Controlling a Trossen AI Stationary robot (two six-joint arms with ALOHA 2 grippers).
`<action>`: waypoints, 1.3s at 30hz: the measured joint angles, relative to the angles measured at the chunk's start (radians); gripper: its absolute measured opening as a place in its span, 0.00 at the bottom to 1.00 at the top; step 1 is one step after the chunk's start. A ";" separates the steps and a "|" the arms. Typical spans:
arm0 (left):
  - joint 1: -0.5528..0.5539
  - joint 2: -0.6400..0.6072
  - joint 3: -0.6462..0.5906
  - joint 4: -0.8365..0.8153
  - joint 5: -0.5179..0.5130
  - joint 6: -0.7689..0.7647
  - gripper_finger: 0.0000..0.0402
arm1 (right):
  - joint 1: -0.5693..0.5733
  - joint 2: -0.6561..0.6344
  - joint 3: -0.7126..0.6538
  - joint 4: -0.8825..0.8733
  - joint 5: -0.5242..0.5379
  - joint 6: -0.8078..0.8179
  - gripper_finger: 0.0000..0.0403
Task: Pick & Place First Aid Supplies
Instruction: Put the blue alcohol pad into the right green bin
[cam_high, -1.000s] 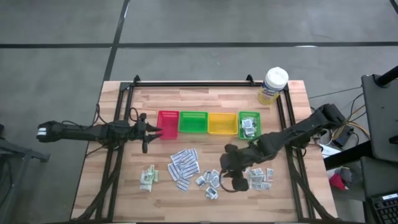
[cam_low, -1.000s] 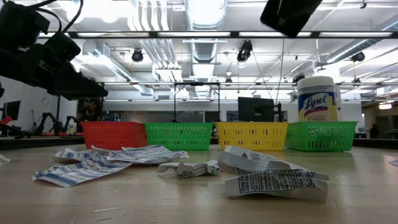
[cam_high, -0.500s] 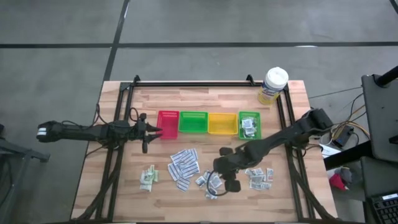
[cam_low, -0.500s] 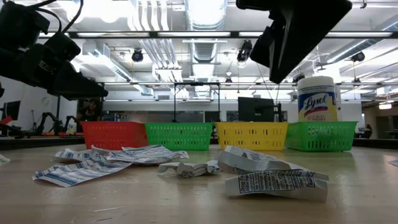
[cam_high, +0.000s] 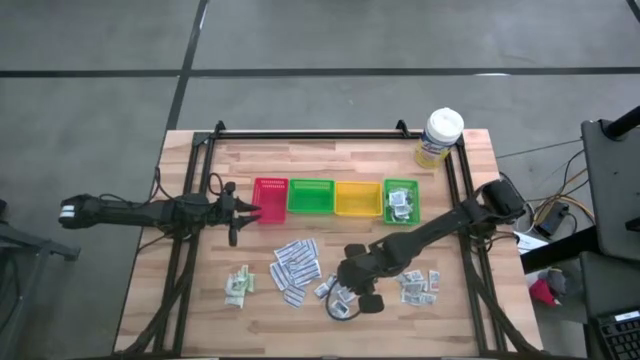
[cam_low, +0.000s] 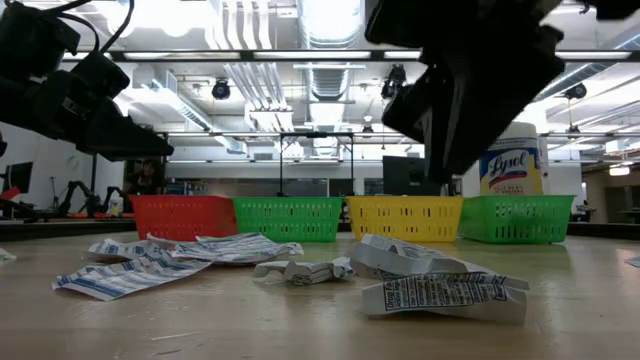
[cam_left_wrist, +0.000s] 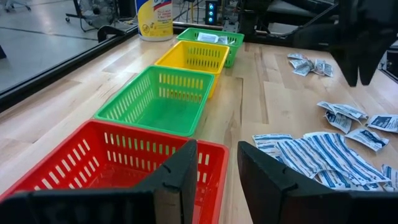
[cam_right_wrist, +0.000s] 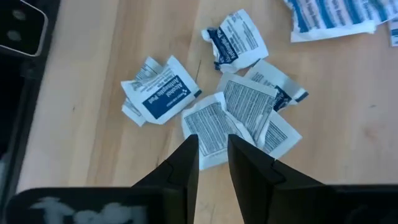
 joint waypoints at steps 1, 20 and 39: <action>0.000 0.000 0.000 0.000 0.000 0.000 0.28 | 0.000 0.006 0.000 0.003 0.000 -0.010 0.21; 0.000 0.000 0.000 0.000 0.000 0.000 0.28 | 0.000 0.104 0.018 0.051 0.010 -0.128 0.21; 0.000 0.001 0.000 0.000 -0.001 0.003 0.28 | -0.001 0.168 0.159 -0.114 0.043 -0.219 0.22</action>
